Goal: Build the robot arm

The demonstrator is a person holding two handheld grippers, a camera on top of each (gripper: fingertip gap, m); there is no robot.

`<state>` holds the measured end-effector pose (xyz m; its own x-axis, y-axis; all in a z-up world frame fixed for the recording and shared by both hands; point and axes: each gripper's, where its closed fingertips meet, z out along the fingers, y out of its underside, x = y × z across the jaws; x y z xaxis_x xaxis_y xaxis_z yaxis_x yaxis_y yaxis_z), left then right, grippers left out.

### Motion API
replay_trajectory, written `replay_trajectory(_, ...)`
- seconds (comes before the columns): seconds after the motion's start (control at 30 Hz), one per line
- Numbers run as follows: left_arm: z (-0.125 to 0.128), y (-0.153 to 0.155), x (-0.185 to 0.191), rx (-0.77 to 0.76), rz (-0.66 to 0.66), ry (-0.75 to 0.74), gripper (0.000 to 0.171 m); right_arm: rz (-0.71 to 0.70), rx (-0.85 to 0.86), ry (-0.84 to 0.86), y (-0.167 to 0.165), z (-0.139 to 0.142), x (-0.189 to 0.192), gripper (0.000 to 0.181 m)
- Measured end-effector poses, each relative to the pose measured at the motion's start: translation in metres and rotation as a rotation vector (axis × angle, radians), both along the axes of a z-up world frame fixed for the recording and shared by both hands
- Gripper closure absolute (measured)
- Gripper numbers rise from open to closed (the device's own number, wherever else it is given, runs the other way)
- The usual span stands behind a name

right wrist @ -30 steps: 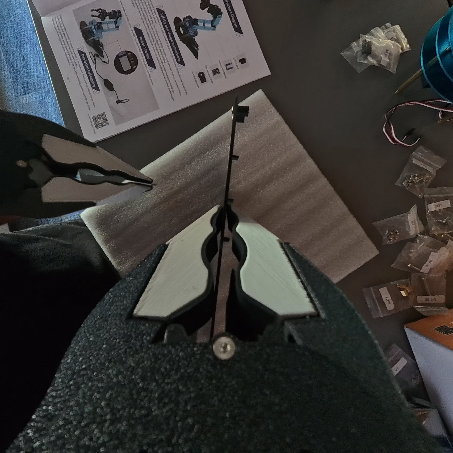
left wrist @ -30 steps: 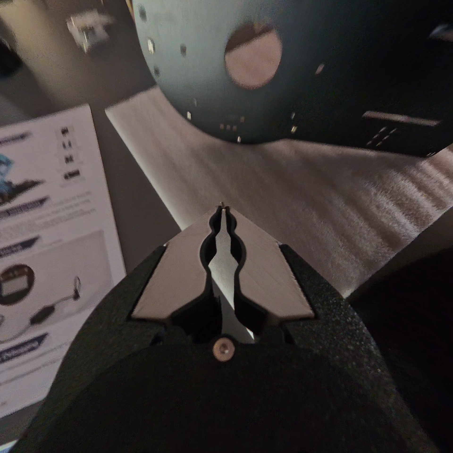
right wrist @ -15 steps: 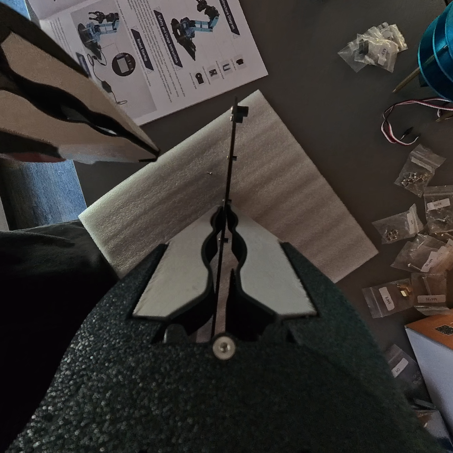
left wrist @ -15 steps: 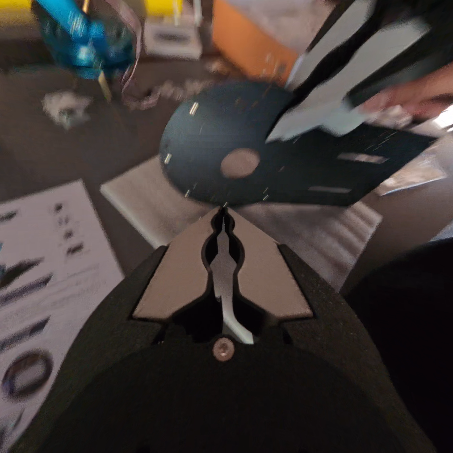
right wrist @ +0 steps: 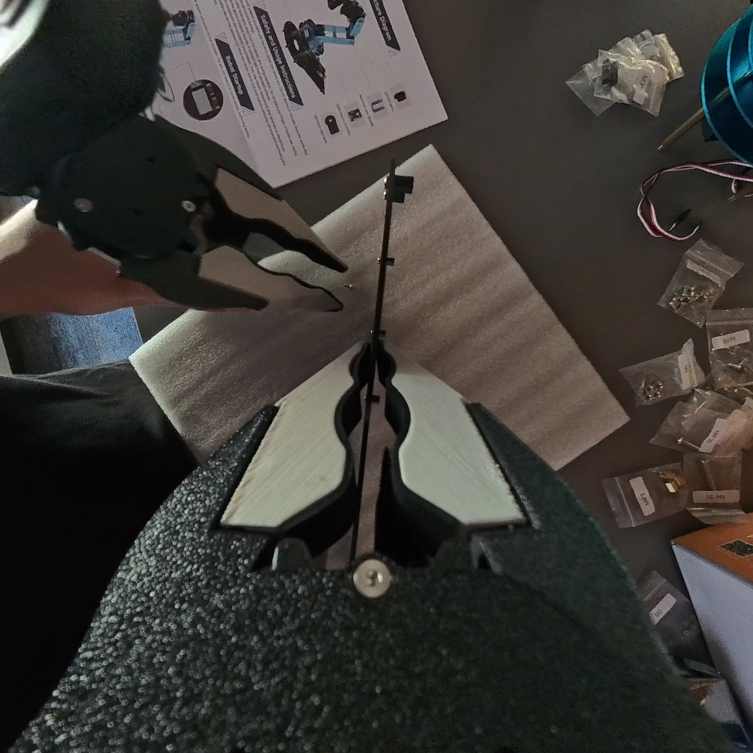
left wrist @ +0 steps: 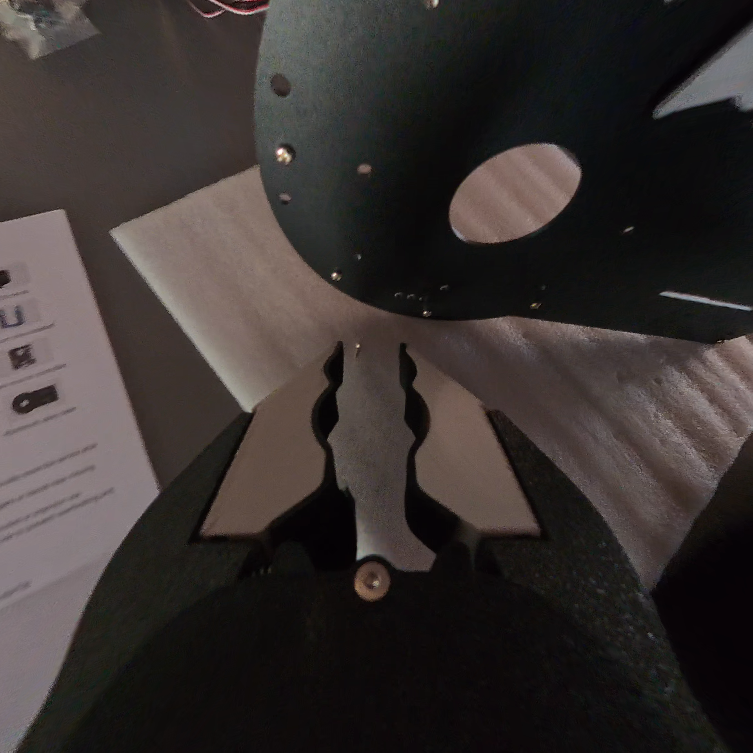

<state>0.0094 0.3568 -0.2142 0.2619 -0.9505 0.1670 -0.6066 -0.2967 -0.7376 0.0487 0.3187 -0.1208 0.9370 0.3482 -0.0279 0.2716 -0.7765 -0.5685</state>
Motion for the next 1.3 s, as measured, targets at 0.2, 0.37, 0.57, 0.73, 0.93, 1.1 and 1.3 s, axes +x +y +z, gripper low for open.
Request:
replay_trajectory(0.2,-0.003,-0.01,0.005,-0.173,-0.075,-0.079,0.14,-0.002,0.004,0.005,0.0,0.0,-0.002,0.178)
replay_trajectory(0.37,0.0,-0.032,-0.012,-0.134,-0.21,-0.052,0.152,0.002,0.003,0.014,-0.001,0.0,-0.004,0.178)
replay_trajectory(0.57,0.006,-0.025,-0.008,-0.053,-0.15,-0.034,0.136,0.004,0.003,0.015,0.0,-0.001,-0.004,0.178)
replay_trajectory(0.73,-0.001,-0.035,0.01,-0.054,-0.214,-0.026,0.13,0.012,0.003,0.012,-0.001,-0.001,-0.006,0.178)
replay_trajectory(0.93,-0.005,-0.046,0.003,-0.046,-0.263,0.024,0.143,0.016,0.002,0.017,-0.002,-0.001,-0.008,0.177)
replay_trajectory(1.1,0.008,-0.038,-0.016,0.015,-0.167,-0.007,0.142,0.007,0.003,0.022,-0.001,-0.001,-0.006,0.177)
replay_trajectory(1.3,0.01,-0.017,-0.015,0.036,0.083,-0.035,0.143,0.01,-0.001,0.01,0.0,-0.002,-0.005,0.177)
